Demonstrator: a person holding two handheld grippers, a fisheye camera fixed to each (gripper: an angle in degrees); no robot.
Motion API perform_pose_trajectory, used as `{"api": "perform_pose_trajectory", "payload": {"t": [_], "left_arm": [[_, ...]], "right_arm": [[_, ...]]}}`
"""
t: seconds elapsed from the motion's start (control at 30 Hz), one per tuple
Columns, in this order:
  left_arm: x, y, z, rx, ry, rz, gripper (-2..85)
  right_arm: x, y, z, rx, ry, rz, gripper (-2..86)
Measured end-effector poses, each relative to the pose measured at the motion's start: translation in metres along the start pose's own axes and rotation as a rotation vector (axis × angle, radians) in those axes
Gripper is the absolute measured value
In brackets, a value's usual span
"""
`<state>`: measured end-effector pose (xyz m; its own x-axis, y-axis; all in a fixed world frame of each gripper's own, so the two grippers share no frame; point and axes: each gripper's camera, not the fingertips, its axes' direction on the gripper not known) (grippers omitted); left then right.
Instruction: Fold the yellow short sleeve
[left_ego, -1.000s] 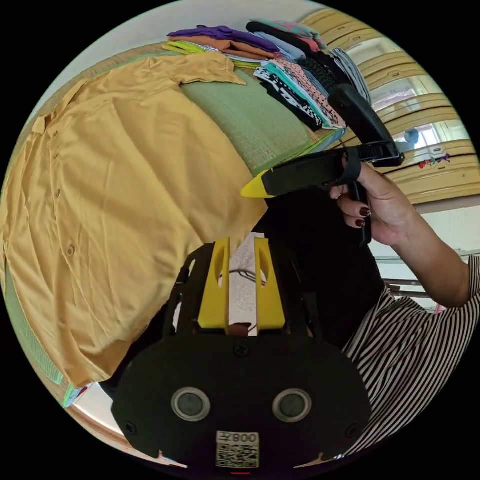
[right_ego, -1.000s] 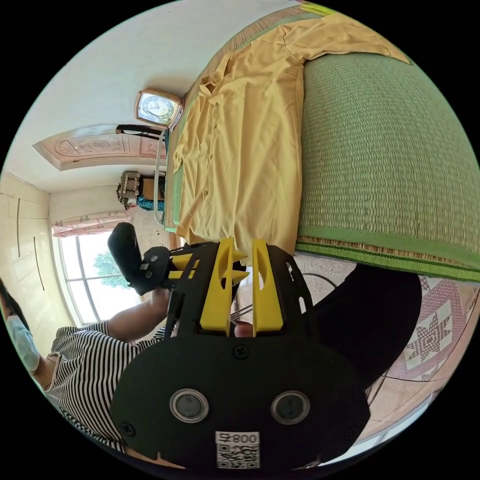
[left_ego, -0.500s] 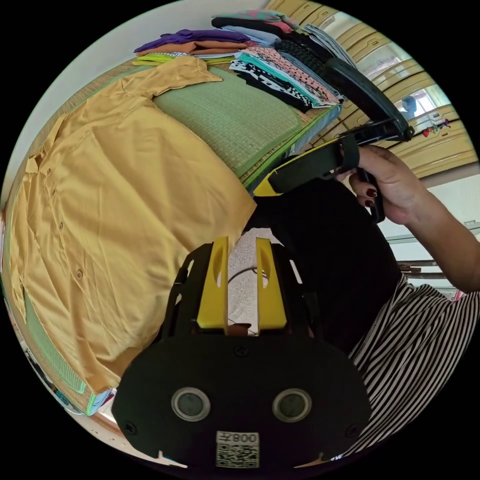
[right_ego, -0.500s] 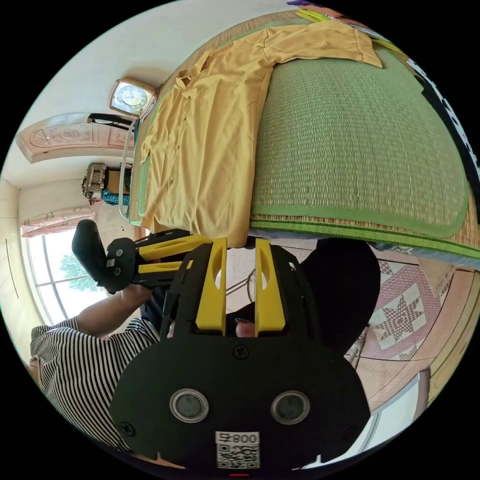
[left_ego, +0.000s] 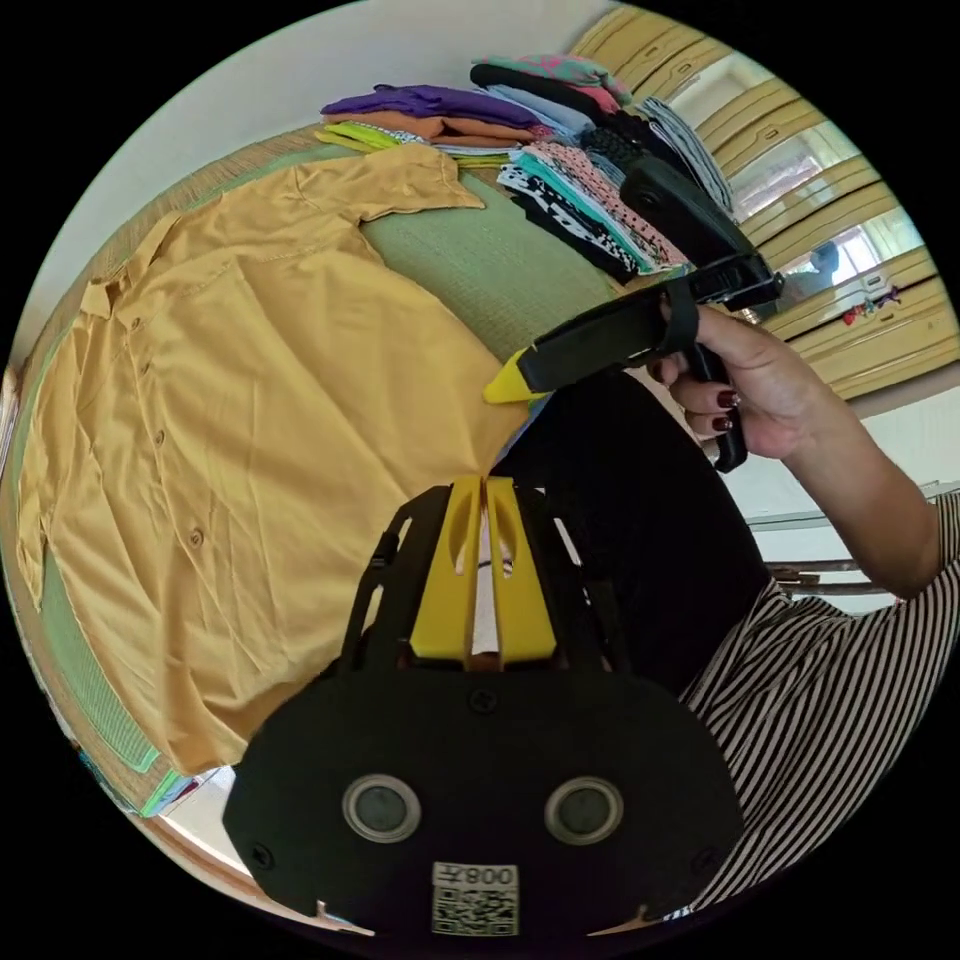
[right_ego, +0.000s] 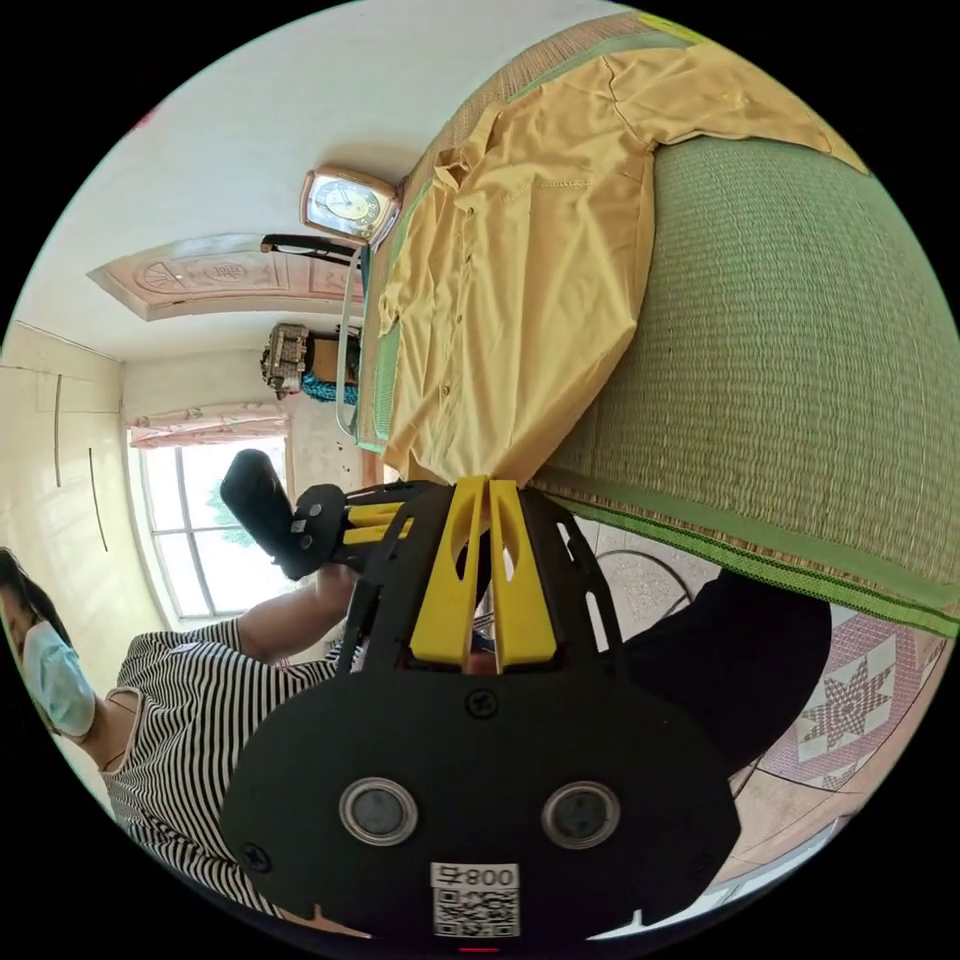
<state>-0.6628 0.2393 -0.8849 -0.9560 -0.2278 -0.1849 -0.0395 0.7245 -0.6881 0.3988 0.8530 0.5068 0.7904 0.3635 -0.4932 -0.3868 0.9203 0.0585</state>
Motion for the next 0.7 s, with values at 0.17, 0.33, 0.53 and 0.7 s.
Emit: {"api": "perform_pose_trajectory", "payload": {"t": [0.17, 0.33, 0.53, 0.7], "left_arm": [[-0.03, 0.005, -0.028, 0.031, 0.123, -0.078, 0.5], [-0.054, 0.008, -0.049, 0.086, 0.248, -0.14, 0.4], [-0.063, 0.01, -0.065, 0.094, 0.259, -0.151, 0.3], [-0.054, 0.007, -0.086, 0.09, 0.177, -0.096, 0.4]], "right_arm": [[-0.008, 0.018, -0.008, 0.071, 0.015, -0.035, 5.4], [-0.027, 0.047, 0.01, 0.071, 0.105, -0.097, 7.6], [-0.065, 0.053, 0.069, 0.008, 0.228, -0.198, 9.5], [-0.094, 0.047, 0.084, 0.064, 0.353, -0.228, 10.6]]}}
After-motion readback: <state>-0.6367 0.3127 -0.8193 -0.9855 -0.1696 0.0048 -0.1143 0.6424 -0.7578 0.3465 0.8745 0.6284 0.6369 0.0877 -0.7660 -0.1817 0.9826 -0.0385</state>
